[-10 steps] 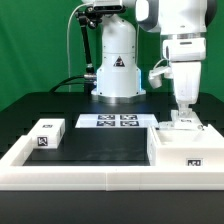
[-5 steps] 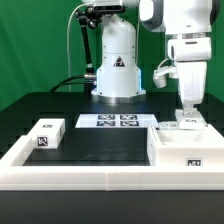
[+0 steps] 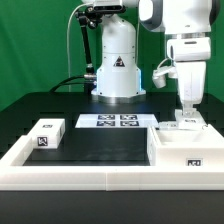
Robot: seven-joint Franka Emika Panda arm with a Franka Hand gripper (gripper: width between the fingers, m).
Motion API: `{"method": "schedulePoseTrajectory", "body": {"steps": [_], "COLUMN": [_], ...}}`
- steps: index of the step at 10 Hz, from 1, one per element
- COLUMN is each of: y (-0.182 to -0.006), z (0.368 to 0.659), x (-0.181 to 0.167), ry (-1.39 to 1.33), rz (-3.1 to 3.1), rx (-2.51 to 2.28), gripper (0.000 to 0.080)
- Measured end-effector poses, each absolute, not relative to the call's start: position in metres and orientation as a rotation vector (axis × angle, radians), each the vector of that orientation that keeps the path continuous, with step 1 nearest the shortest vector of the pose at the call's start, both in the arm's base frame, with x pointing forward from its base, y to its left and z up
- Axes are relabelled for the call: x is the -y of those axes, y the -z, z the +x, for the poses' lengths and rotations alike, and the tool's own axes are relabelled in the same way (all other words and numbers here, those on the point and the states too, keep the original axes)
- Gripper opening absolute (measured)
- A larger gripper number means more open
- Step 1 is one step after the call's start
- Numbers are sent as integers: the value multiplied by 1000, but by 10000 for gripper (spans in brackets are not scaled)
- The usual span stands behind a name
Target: Assemble cabinet
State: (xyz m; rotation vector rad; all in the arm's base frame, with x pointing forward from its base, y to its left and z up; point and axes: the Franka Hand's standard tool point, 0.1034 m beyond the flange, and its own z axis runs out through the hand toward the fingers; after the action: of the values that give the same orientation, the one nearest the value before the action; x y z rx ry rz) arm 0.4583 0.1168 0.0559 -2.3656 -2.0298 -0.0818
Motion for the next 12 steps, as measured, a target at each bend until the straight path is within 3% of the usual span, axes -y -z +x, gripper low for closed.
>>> {"method": "schedulePoseTrajectory", "body": {"steps": [9, 12], "y": [-55, -55], "z": [470, 487], "x": [-112, -109], "ry": [75, 96], "rz": [-2367, -2279], "rx": [2027, 2133], "gripper": [71, 71]}}
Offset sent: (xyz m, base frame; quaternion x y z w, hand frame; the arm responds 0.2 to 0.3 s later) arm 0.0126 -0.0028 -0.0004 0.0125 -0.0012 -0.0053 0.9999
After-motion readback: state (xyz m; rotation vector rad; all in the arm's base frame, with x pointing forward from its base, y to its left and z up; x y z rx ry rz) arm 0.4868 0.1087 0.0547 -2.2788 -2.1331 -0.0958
